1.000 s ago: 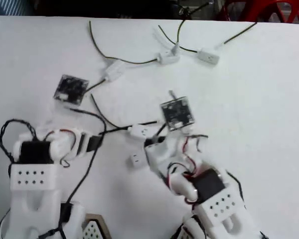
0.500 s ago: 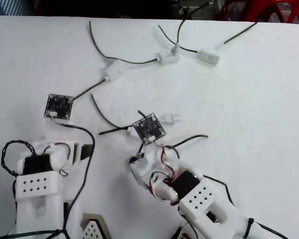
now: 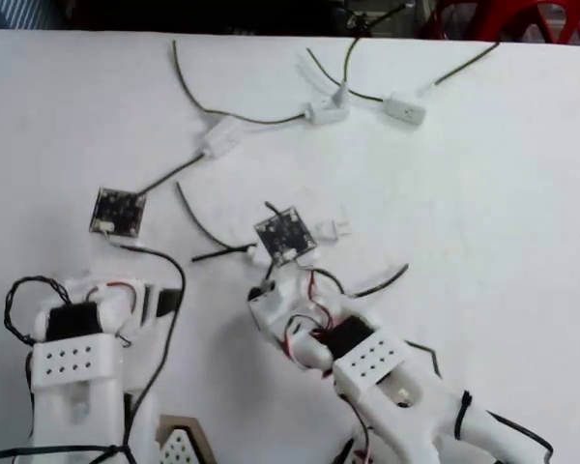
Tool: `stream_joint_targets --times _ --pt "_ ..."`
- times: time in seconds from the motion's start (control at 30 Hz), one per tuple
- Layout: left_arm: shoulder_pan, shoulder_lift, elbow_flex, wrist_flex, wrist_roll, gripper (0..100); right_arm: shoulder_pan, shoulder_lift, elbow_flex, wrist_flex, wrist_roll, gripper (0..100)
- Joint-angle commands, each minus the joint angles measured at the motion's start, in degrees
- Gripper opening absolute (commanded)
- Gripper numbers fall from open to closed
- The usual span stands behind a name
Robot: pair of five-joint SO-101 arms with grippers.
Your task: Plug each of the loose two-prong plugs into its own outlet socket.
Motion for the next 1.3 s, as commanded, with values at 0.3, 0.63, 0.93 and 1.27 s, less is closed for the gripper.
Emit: stream_joint_targets --times 0.3,0.63,0.93,1.27 --pt "-0.3 -1.7 -0.3 -0.9 -0.6 33 1.6 0.9 -0.2 0.1 0.6 1.7" --pt "0.0 -1.7 -0.2 -0.9 -0.7 33 2.9 -0.7 -1.8 2.0 -2.6 1.7" --pt "6.9 -1.7 -2.0 -1.0 -10.2 33 14.4 -18.9 -15.0 17.5 -5.1 1.7" --pt "27.2 -1.3 -5.0 -0.6 -16.0 33 32.4 -18.2 -14.9 14.9 -13.3 1.7"
